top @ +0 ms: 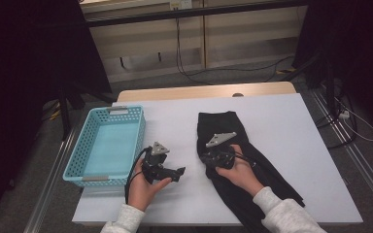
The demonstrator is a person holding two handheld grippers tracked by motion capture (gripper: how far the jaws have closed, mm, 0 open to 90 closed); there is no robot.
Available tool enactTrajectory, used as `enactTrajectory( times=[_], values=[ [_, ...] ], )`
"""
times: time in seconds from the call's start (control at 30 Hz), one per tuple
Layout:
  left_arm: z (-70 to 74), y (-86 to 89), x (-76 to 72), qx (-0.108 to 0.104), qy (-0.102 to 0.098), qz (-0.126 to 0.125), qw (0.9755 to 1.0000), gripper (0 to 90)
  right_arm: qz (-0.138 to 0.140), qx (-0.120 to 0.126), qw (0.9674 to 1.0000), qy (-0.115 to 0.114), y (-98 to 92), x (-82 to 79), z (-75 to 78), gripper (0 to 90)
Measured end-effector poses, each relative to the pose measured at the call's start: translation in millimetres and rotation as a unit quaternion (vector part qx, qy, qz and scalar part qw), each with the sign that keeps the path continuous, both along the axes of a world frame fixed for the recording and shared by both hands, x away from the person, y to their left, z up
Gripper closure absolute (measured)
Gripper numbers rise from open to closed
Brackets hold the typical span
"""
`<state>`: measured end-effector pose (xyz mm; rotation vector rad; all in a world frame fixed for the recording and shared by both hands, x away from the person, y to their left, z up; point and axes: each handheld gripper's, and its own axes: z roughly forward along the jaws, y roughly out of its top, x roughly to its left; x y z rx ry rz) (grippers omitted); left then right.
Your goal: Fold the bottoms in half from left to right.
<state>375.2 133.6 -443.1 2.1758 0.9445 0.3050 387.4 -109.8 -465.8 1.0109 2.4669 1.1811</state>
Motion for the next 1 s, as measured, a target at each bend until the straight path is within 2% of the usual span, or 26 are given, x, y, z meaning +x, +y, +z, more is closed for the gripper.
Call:
enactTrajectory(
  times=[0.03, 0.07, 0.1, 0.13, 0.17, 0.27, 0.33, 0.37, 0.53, 0.57, 0.6, 0.67, 0.73, 0.77, 0.83, 0.9, 1.0],
  values=[
    [0.4, -0.4, 0.4, -0.003, -0.002, 0.008, 1.0000, 8.9, 0.011, -0.001, 0.9999, 0.000, 4.5, -2.9, 0.3, 80.8],
    [1.0, -0.2, 1.0, -0.003, 0.002, 0.008, 1.0000, 9.8, 0.024, -0.008, 0.9997, -0.006, 9.0, -6.1, 1.1, 74.1],
    [1.3, -1.8, 1.6, -0.001, -0.003, 0.009, 1.0000, 10.0, 0.016, -0.013, 0.9998, -0.005, 11.4, -8.0, 2.4, 57.5],
    [1.5, -2.3, 1.8, -0.003, -0.003, 0.009, 1.0000, 10.0, 0.010, -0.009, 0.9999, 0.001, 10.5, -7.9, 3.8, 51.1],
    [1.5, -2.3, 1.8, -0.003, -0.003, 0.009, 1.0000, 9.9, 0.010, -0.009, 0.9999, 0.001, 10.5, -7.9, 3.8, 51.1],
    [2.2, -4.8, 5.1, -0.007, -0.002, 0.005, 1.0000, 9.7, -0.017, 0.005, 0.9998, -0.009, -5.3, -8.3, 16.7, 38.0],
    [2.3, -5.9, 6.7, -0.007, -0.001, 0.003, 1.0000, 9.7, -0.024, 0.008, 0.9996, -0.012, -9.1, -8.7, 19.6, 36.3],
    [2.0, -7.6, 8.8, -0.010, 0.003, 0.002, 0.9999, 9.6, -0.034, 0.014, 0.9991, -0.020, -20.2, -11.5, 27.3, 35.6],
    [1.9, -11.6, 13.3, -0.013, 0.003, -0.001, 0.9999, 9.5, -0.062, 0.018, 0.9975, -0.029, -43.1, -15.6, 33.7, 32.3],
    [2.0, -13.1, 15.1, -0.014, 0.003, -0.003, 0.9999, 9.5, -0.078, 0.002, 0.9965, -0.032, -54.6, -18.6, 33.4, 30.8],
    [2.0, -13.1, 15.1, -0.014, 0.003, -0.003, 0.9999, 9.5, -0.078, 0.002, 0.9965, -0.032, -54.6, -18.6, 33.4, 30.8],
    [0.3, -14.9, 16.2, -0.011, 0.005, -0.005, 0.9999, 9.5, -0.097, -0.003, 0.9949, -0.028, -72.6, -24.6, 30.3, 30.9],
    [-0.5, -16.1, 16.8, -0.009, 0.005, -0.006, 0.9999, 9.6, -0.104, -0.007, 0.9942, -0.028, -78.6, -26.3, 28.9, 31.0],
    [-1.2, -18.7, 17.6, -0.005, 0.003, -0.008, 0.9999, 9.7, -0.116, -0.010, 0.9929, -0.025, -90.4, -29.4, 26.2, 31.2],
    [-0.3, -20.6, 17.8, 0.000, 0.001, -0.015, 0.9999, 9.6, -0.130, -0.012, 0.9911, -0.025, -101.3, -31.9, 23.6, 30.6],
    [1.0, -21.1, 17.9, -0.002, 0.002, -0.017, 0.9998, 9.6, -0.148, -0.016, 0.9887, -0.021, -111.4, -34.5, 21.1, 29.9],
    [1.5, -21.4, 17.5, -0.004, -0.001, -0.016, 0.9999, 9.6, -0.159, -0.014, 0.9871, -0.015, -120.2, -37.6, 18.8, 30.0]
  ],
)
